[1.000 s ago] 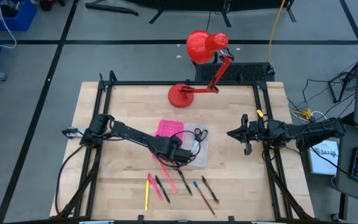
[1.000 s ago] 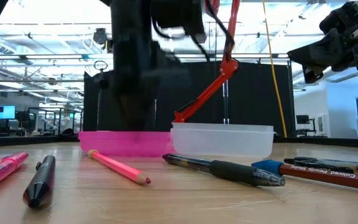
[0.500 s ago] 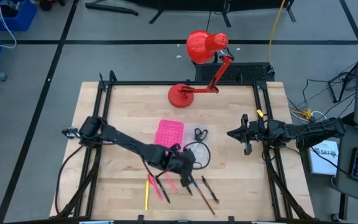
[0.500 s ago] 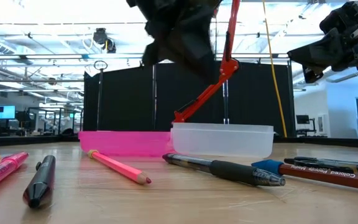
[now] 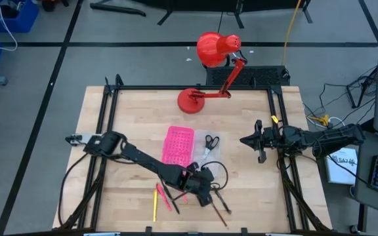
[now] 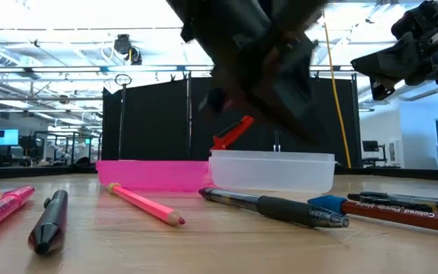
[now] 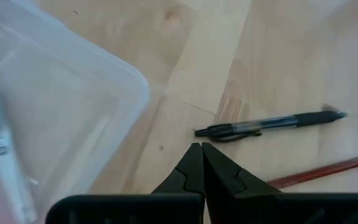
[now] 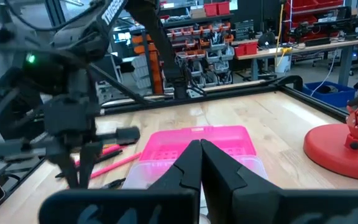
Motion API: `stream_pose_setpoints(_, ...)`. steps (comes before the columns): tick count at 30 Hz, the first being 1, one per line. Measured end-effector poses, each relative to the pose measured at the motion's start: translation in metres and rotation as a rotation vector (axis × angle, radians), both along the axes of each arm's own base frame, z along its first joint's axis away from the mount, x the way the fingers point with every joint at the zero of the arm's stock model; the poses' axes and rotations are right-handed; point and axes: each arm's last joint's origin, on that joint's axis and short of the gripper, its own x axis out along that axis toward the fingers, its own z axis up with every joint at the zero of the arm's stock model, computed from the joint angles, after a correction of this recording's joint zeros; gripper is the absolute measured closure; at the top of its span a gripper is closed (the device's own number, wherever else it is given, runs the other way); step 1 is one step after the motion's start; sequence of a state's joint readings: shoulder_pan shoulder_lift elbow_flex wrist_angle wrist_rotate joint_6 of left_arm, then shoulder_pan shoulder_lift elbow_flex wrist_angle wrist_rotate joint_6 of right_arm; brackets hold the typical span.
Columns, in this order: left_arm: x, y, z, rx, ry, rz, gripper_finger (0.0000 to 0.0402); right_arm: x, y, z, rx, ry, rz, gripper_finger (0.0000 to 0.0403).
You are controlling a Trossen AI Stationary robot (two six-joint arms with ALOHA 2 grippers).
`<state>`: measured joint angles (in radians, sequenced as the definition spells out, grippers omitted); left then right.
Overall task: Pick & place school supplies into a supply box
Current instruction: Adjust the pink supply box, then put the right black transparent pen into the pink supply box
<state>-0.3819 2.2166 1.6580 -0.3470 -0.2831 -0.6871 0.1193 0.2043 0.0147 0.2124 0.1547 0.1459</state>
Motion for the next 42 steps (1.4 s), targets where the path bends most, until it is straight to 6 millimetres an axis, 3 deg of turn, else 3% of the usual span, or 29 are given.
stream_pose_setpoints(9, 0.019, 0.028, -0.015, -0.026, 0.022, 0.075, 0.04, 0.0, 0.0, 0.0, 0.025, -0.001, 0.002, 0.0403)
stream_pose_setpoints(18, 0.027, 0.053, -0.014, -0.01, 0.012, 0.106, 0.0401, 0.0, 0.0, 0.0, 0.025, 0.0, 0.002, 0.0403)
stream_pose_setpoints(26, 0.032, 0.061, -0.01, 0.02, -0.02, 0.026, 0.0401, 0.0, 0.0, -0.001, 0.024, 0.01, 0.002, 0.0403)
stream_pose_setpoints(30, 0.032, 0.057, 0.01, -0.001, -0.075, -0.145, 0.0401, 0.0, 0.001, -0.003, 0.022, 0.029, 0.032, 0.0403)
stream_pose_setpoints(35, 0.012, 0.038, 0.053, 0.209, -0.102, -0.398, 0.0401, 0.0, 0.003, -0.003, 0.023, 0.031, 0.106, 0.0403)
stream_pose_setpoints(38, -0.007, 0.037, 0.083, 0.328, -0.08, -0.458, 0.0401, 0.0, 0.005, -0.002, 0.025, 0.022, 0.183, 0.0403)
stream_pose_setpoints(42, -0.041, 0.05, 0.141, 0.466, -0.089, -0.523, 0.0401, -0.002, 0.01, 0.002, 0.025, -0.016, 0.343, 0.0403)
